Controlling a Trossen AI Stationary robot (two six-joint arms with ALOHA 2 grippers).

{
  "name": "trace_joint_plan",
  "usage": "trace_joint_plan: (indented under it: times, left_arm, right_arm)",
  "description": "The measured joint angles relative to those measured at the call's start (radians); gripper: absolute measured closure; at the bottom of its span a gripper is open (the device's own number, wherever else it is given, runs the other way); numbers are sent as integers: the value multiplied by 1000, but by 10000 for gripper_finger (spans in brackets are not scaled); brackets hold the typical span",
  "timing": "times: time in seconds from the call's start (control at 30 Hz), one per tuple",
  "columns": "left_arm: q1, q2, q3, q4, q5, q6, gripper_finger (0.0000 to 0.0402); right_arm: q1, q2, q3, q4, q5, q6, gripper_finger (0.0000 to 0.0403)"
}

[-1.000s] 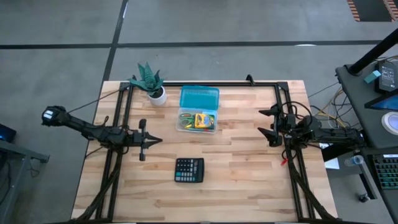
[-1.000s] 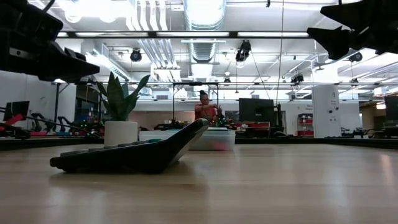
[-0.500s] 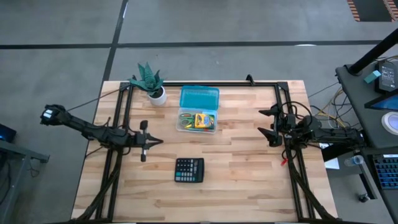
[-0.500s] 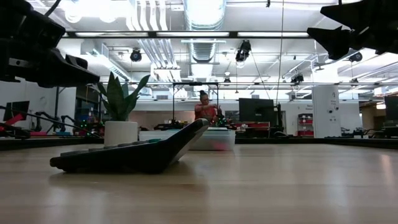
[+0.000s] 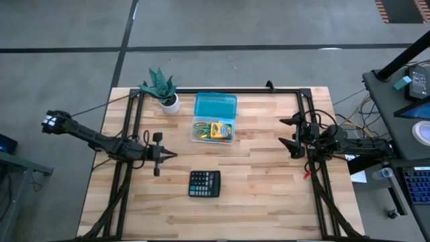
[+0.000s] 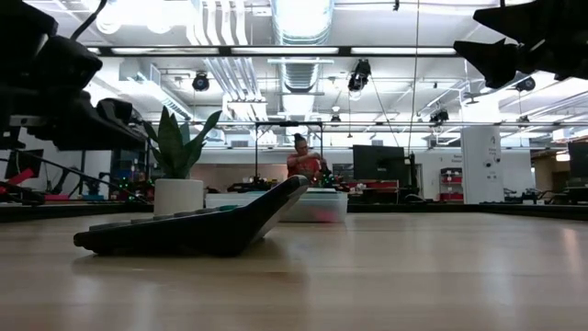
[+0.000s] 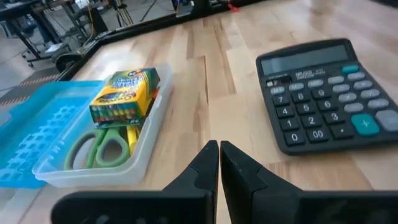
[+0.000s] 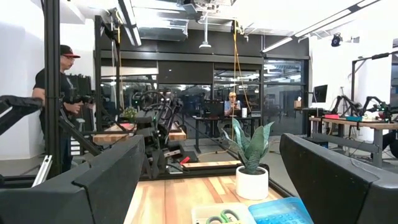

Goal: Pack school essentials
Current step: Return to Home Position

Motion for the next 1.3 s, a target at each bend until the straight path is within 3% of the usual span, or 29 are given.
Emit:
trace_joint_plan:
  times: [1.3]
  left_arm:
    - [0, 358, -1, -1, 0, 0, 402]
  right_arm:
    - [0, 0, 0, 0, 0, 0, 39]
